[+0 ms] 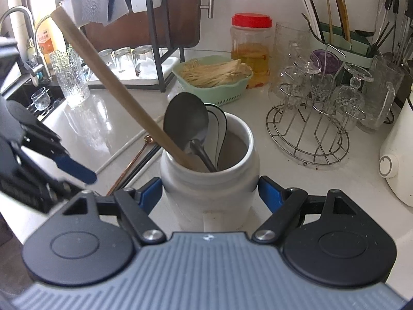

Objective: Organize utensils
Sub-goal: 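Move the left gripper down to the steel fork on the counter, then close the left gripper on the steel fork handle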

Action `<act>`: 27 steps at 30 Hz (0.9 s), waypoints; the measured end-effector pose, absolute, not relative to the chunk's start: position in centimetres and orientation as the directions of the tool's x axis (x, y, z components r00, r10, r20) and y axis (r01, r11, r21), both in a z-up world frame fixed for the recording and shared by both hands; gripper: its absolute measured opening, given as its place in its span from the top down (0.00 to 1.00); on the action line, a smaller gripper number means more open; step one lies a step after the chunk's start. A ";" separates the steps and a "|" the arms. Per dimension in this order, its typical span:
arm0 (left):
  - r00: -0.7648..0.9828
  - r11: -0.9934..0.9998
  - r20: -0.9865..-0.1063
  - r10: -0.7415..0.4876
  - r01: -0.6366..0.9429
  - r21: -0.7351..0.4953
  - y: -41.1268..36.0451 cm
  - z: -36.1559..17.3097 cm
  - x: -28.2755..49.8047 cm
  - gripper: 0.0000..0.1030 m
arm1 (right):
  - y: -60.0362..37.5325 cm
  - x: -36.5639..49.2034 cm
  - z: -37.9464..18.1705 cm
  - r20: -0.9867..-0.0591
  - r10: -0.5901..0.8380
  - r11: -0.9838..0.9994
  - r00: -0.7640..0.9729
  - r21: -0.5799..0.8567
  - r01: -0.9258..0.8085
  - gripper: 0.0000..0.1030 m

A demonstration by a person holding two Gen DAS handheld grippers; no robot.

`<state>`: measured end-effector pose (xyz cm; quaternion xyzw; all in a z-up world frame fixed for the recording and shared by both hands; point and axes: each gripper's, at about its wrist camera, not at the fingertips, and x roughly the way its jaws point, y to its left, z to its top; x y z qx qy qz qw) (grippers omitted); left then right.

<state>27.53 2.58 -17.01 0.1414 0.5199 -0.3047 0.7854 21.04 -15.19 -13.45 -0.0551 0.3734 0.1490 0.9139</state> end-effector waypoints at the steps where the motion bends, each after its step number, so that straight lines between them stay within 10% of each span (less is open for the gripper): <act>1: 0.275 0.763 -0.907 -0.317 0.643 -0.072 2.4 -17.4 27.5 0.59 | -15.3 21.0 -13.4 -0.702 0.230 0.950 0.674 0.012 -0.312 0.19; 27: 0.244 0.541 -0.942 -0.231 0.837 0.084 3.2 -19.6 28.2 0.76 | -16.3 20.3 -13.3 -0.695 0.210 0.961 0.688 0.016 -0.278 0.19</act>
